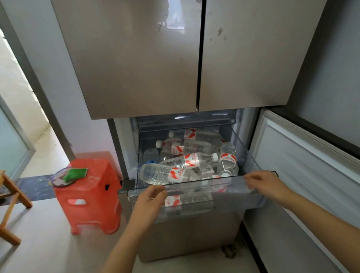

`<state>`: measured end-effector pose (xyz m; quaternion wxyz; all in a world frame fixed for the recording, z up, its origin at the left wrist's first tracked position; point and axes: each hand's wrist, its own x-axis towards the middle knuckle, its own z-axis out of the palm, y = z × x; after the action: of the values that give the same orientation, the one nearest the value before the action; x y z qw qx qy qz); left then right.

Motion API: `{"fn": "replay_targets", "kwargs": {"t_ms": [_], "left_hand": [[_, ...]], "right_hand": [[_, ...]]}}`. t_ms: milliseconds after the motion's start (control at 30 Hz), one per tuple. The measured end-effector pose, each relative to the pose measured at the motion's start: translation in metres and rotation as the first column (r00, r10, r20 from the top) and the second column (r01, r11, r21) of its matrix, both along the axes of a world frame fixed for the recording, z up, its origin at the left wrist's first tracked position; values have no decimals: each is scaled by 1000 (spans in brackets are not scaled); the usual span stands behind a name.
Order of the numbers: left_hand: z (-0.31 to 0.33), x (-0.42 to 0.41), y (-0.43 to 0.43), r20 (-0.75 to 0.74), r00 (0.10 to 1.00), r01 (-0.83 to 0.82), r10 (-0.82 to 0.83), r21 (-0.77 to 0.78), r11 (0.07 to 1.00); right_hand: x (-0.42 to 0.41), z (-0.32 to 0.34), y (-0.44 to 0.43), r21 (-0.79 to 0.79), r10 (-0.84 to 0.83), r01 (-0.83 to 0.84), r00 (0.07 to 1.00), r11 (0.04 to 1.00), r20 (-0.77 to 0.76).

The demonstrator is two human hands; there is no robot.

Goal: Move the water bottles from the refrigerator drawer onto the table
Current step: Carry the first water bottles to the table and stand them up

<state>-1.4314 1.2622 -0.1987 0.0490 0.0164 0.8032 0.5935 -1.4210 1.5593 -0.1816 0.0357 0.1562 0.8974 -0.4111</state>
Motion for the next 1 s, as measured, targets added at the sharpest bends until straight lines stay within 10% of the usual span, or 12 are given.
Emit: {"fn": "replay_targets", "kwargs": {"t_ms": [267,433,600,833,1000], "left_hand": [[-5,-12,5,-309,924,21,-224,-545,838],[-8,-29,20,-434,799,-51,-416,-738,672],[3,-63,35,-304,806,4,-509,-856,518],[20,-117,57,-131,913,186,-387,-710,679],[11,-135,101,117,809,455,-577,-746,486]], "right_hand": [[-4,21,-4,432,161,-154,987,889,22],[-14,20,7,692,308,-331,937,642,163],[-41,11,25,820,429,-394,879,415,206],[-94,3,34,894,626,-428,662,-135,412],[-127,-13,34,800,684,-573,514,-176,518]]}}
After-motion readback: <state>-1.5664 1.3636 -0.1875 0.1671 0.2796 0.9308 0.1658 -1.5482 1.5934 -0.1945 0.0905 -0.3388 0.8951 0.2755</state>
